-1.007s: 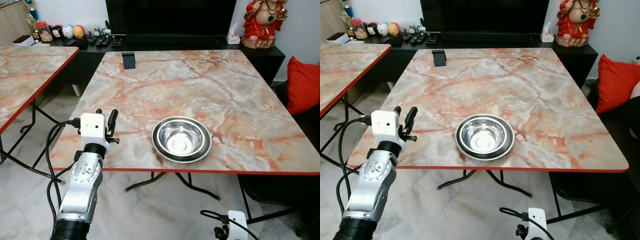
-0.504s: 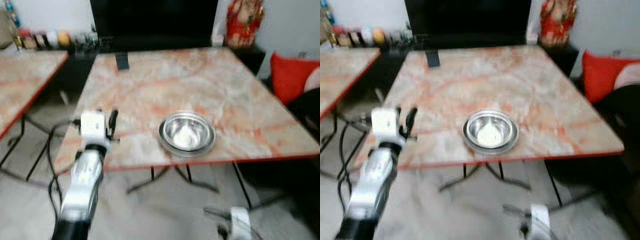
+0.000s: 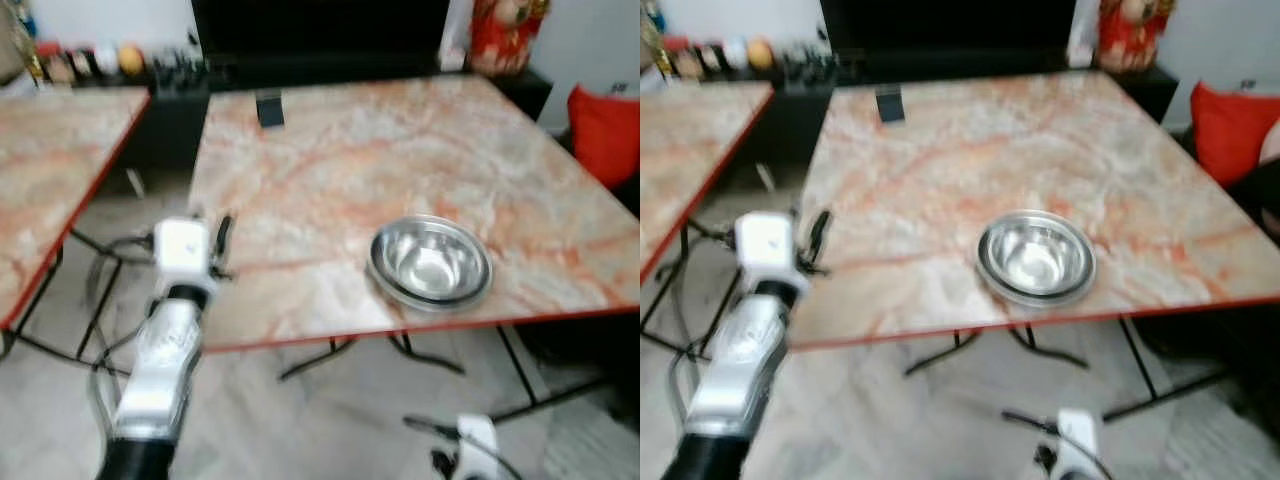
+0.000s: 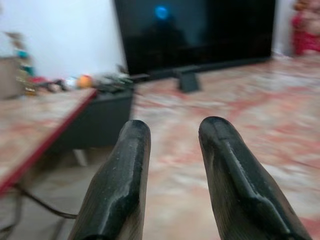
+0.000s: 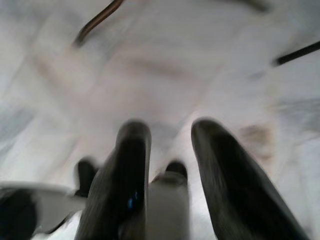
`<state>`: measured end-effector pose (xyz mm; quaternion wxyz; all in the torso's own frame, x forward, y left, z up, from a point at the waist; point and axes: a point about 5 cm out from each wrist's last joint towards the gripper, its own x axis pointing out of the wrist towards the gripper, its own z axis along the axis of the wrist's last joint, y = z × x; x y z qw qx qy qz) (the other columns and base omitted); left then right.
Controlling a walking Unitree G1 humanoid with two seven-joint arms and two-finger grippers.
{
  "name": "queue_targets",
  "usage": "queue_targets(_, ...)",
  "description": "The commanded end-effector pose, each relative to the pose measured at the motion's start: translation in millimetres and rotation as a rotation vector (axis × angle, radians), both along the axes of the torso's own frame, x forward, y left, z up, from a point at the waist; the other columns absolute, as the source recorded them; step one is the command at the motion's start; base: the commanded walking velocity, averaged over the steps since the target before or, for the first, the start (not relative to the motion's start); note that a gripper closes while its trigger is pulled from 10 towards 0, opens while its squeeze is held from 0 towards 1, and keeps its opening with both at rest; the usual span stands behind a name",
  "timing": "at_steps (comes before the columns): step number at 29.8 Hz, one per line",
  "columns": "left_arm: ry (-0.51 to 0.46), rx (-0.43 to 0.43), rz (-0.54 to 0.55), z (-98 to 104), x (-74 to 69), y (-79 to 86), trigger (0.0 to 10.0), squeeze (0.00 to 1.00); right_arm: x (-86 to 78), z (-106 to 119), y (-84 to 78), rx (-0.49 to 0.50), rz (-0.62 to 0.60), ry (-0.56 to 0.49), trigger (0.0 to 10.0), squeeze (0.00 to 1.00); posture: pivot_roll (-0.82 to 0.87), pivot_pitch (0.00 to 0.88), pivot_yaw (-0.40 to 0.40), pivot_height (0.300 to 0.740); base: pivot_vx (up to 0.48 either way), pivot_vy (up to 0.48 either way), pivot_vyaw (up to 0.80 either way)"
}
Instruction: Setting the table
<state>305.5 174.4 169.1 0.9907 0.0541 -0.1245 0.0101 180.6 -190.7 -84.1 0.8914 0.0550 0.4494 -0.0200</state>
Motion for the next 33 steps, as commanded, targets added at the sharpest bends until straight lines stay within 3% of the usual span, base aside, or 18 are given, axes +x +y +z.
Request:
queue_targets(1,-0.012,0.008,-0.021,3.2,0.7,-8.0,10.0,0.0,-4.7,-0.9,-8.7,-0.021,-0.008,0.011,10.0,0.0,-0.04,0.0,0.046,0.74,0.0,0.33,0.0)
queue_targets(7,-0.011,0.01,-0.02,3.4,0.7,-7.6,10.0,0.0,-4.0,-0.6,-8.6,-0.03,0.004,0.008,10.0,0.0,-0.04,0.0,0.047,0.74,0.0,0.328,0.0)
queue_targets(14,-0.013,0.011,-0.02,3.8,0.6,-7.8,10.0,0.0,-4.0,-0.5,-8.2,-0.029,0.003,0.005,10.0,0.0,-0.04,0.0,0.049,0.74,0.0,0.328,0.77)
queue_targets(23,-0.01,0.014,-0.02,2.5,0.2,-8.0,10.0,0.0,-4.7,-0.8,-8.2,-0.032,0.009,0.007,10.0,0.0,-0.05,0.0,0.05,0.74,0.0,0.329,0.0)
queue_targets(33,-0.003,0.015,-0.008,-0.1,-1.2,-5.3,10.0,0.0,-5.4,-1.1,-8.3,-0.032,0.014,0.008,10.0,0.0,-0.05,0.0,0.051,0.74,0.0,0.329,0.76)
